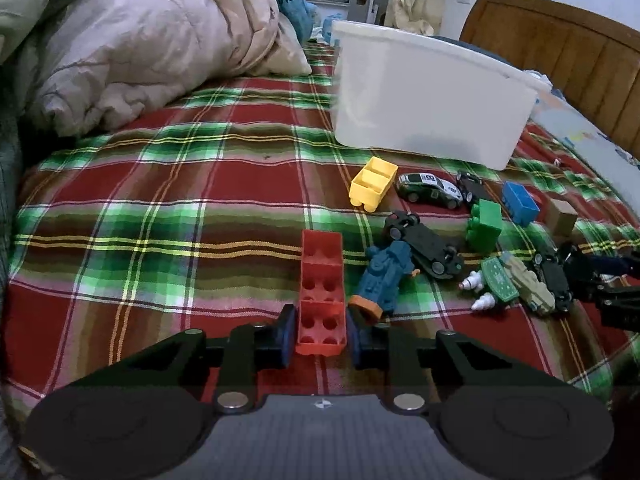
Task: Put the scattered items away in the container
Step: 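Carry the red block and black car to the white bin and release both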
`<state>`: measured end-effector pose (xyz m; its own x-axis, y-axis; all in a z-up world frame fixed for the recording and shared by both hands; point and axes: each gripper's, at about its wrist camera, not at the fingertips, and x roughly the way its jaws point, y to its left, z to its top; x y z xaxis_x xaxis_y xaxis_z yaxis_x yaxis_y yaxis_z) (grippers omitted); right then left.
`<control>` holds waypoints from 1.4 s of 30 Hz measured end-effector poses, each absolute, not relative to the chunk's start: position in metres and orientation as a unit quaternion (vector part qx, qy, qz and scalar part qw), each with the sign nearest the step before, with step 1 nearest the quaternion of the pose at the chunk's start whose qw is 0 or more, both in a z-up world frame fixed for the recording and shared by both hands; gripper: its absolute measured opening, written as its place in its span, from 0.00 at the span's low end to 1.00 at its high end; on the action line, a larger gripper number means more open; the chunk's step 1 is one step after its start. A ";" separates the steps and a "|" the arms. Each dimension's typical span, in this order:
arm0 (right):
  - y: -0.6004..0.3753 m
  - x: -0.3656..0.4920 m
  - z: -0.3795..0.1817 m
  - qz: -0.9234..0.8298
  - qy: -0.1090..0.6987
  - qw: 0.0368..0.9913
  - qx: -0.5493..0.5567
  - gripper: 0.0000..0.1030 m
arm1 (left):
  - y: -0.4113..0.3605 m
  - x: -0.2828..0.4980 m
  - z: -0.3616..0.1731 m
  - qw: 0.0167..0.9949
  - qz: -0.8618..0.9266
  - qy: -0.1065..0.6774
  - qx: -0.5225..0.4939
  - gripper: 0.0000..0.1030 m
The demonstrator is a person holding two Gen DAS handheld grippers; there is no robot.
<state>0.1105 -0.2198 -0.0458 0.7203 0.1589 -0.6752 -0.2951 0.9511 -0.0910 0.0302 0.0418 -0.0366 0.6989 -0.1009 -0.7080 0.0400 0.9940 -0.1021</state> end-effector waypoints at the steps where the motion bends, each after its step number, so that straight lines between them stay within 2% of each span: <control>1: -0.220 0.110 -0.046 0.123 0.353 0.923 -0.095 0.50 | 0.042 0.030 -0.037 0.921 -0.039 0.385 -0.040 0.28; 5: -0.218 0.110 -0.046 0.128 0.353 0.921 -0.098 0.45 | 0.040 0.031 -0.037 0.922 -0.038 0.383 -0.036 0.28; 9: -0.217 0.108 -0.045 0.137 0.352 0.921 -0.098 0.33 | 0.040 0.031 -0.036 0.923 -0.040 0.380 -0.036 0.28; 25: -0.220 0.099 -0.032 0.136 0.316 0.935 -0.085 0.33 | 0.042 0.025 -0.022 0.933 -0.044 0.356 -0.045 0.28; 30: -0.222 0.101 -0.008 0.131 0.283 0.947 -0.076 0.33 | 0.030 0.024 0.018 0.949 -0.055 0.312 -0.011 0.28; 36: -0.219 0.150 0.057 0.130 0.228 0.963 -0.062 0.33 | -0.004 0.087 0.086 0.956 -0.093 0.278 -0.017 0.28; 42: -0.208 0.215 0.093 0.124 0.211 0.967 -0.076 0.33 | -0.028 0.160 0.114 0.959 -0.084 0.271 -0.013 0.28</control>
